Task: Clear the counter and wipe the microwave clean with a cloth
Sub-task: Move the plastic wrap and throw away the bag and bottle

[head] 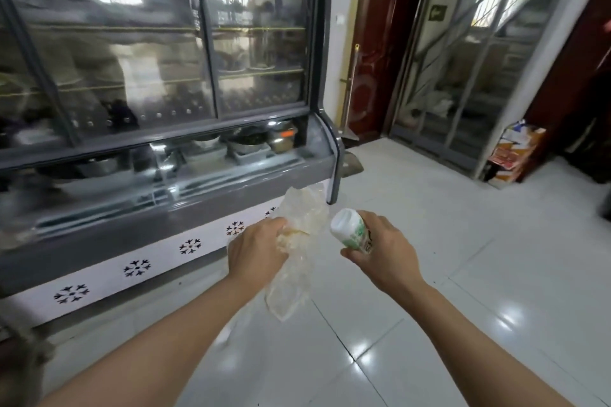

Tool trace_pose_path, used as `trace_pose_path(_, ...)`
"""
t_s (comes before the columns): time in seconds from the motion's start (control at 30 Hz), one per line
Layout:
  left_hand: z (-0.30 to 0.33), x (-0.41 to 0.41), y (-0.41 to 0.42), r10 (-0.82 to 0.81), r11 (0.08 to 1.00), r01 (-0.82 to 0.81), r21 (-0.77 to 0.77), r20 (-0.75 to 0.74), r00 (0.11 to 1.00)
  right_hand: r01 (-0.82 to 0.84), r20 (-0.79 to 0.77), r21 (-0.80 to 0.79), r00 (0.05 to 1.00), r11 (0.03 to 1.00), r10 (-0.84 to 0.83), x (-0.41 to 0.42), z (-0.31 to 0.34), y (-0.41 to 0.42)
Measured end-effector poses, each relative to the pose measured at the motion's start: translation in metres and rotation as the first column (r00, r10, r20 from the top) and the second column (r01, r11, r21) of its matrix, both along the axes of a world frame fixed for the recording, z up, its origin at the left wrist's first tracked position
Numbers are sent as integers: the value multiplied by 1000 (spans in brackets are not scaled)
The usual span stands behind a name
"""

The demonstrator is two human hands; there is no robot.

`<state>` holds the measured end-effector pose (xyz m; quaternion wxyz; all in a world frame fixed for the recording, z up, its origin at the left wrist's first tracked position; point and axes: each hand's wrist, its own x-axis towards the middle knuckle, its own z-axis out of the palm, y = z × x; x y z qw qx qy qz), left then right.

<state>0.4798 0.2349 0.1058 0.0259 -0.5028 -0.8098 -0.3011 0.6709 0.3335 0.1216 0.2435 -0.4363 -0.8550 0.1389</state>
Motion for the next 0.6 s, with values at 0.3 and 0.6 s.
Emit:
trace_pose_path(0.3,-3,-27,189,-141,990,141,9,47,989,130,58,-21,990,991,-129,-18,5,160)
trace_pose_path(0.6,0,-25,349,-255,966,255,-34,11,967,226,34,-41,974,973,-225,-11,0,305)
